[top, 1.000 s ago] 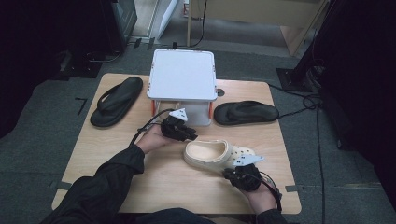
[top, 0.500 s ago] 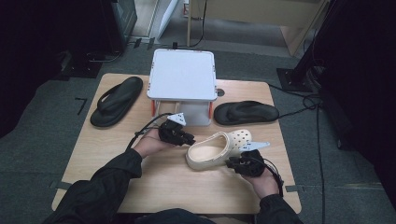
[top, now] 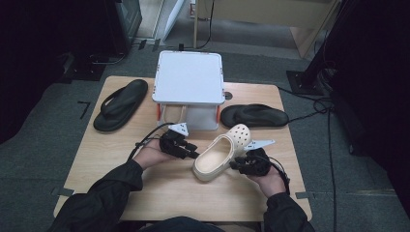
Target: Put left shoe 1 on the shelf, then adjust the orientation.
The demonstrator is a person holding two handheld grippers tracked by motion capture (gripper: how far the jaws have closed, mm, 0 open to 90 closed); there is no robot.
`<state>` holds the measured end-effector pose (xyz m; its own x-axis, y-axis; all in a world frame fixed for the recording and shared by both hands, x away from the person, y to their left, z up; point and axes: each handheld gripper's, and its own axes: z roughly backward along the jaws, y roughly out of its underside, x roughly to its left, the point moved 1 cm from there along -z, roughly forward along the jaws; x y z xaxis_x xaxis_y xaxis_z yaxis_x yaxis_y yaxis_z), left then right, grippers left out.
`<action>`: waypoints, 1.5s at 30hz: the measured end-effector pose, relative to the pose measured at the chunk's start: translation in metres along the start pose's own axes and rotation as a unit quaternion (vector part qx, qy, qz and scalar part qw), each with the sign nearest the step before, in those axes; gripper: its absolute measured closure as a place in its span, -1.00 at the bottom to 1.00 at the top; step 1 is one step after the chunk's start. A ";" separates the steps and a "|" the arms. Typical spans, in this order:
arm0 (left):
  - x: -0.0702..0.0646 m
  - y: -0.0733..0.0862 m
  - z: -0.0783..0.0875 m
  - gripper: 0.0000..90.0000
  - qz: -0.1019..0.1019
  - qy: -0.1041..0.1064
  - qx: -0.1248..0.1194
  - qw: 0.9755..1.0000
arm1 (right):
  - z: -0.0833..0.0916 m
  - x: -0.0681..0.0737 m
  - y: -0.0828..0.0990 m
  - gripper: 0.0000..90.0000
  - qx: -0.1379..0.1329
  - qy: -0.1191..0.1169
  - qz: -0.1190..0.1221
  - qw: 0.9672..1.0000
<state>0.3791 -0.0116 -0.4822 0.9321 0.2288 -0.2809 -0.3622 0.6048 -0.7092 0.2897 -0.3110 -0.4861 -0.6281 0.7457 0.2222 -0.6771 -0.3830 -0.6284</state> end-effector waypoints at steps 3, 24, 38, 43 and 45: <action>0.009 -0.001 0.012 0.38 0.013 -0.012 -0.015 1.000 | 0.005 -0.001 0.000 0.31 -0.001 -0.006 -0.005 1.000; 0.012 -0.025 0.079 0.14 0.023 -0.043 -0.077 0.996 | 0.001 0.015 -0.048 -0.14 -0.099 0.095 -0.008 0.991; 0.025 -0.033 0.118 0.12 0.047 -0.067 -0.097 0.992 | -0.018 0.020 -0.050 0.08 -0.087 0.188 0.032 0.978; 0.034 -0.036 0.134 0.12 0.062 -0.084 -0.111 0.988 | -0.015 0.018 -0.050 0.37 -0.094 0.188 0.027 0.977; 0.036 -0.037 0.140 0.12 0.067 -0.089 -0.118 0.987 | -0.014 0.019 -0.050 0.49 -0.095 0.191 0.037 0.976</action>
<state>0.4273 0.0812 -0.3752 0.8550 0.4369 -0.2796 -0.4543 0.3707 -0.8101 0.3169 -0.2704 -0.4605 -0.4601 0.8822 -0.1003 -0.5292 -0.3631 -0.7669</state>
